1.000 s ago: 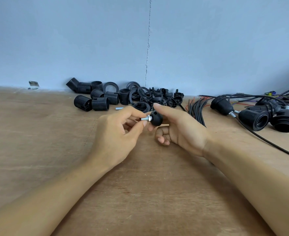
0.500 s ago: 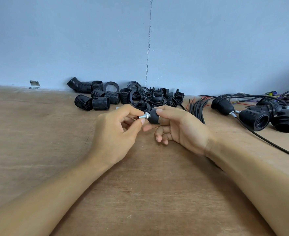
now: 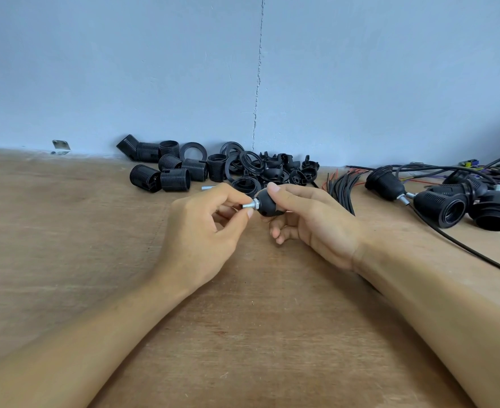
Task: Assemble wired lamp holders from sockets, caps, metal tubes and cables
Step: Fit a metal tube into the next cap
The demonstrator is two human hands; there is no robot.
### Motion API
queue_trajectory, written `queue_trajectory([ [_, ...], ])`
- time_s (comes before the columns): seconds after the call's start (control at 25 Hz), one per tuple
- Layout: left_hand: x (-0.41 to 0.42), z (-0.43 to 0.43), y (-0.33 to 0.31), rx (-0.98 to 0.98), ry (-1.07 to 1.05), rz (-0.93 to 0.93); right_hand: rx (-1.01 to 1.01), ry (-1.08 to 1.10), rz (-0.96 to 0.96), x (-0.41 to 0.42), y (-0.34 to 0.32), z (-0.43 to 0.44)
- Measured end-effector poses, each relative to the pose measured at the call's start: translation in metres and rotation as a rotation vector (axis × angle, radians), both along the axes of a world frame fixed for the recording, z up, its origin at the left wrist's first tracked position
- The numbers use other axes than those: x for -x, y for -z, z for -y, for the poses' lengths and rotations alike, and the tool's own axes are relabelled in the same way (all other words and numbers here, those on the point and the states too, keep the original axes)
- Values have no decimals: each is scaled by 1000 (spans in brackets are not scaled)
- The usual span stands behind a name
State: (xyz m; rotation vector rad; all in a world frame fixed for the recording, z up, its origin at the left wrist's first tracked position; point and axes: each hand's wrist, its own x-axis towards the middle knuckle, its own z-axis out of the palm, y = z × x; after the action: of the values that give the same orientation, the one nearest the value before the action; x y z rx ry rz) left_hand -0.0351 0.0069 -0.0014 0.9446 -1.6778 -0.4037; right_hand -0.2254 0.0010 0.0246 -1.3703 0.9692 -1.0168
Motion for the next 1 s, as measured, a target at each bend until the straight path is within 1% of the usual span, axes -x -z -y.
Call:
queue_trajectory([
  [0.24, 0, -1, -1, 48, 14, 19, -102, 59, -29, -2, -3, -2],
  [0.32, 0, -1, -2, 56, 15, 21, -116, 71, -6, -2, -4, -2],
  [0.44, -1, -1, -2, 53, 4, 4, -130, -26, 62, 3, -7, -2],
  [0.52, -2, -1, -2, 42, -1, 8, -108, -82, 46, 5, -7, -3],
  [0.56, -2, -1, -2, 45, 0, 20, -103, -76, 12, 5, -6, -3],
  [0.76, 0, -1, 1, 115, 12, 31, -110, 112, -286, -5, -7, -6],
  [0.84, 2, -3, 1, 116, 17, 22, -104, 126, -296, -7, -7, -7],
  [0.92, 4, -4, 1, 100, 16, 27, -66, 155, -259, -10, -5, -7],
  [1.0, 4, -4, 1, 91, 9, 45, -8, 235, -204, -13, -1, -6],
])
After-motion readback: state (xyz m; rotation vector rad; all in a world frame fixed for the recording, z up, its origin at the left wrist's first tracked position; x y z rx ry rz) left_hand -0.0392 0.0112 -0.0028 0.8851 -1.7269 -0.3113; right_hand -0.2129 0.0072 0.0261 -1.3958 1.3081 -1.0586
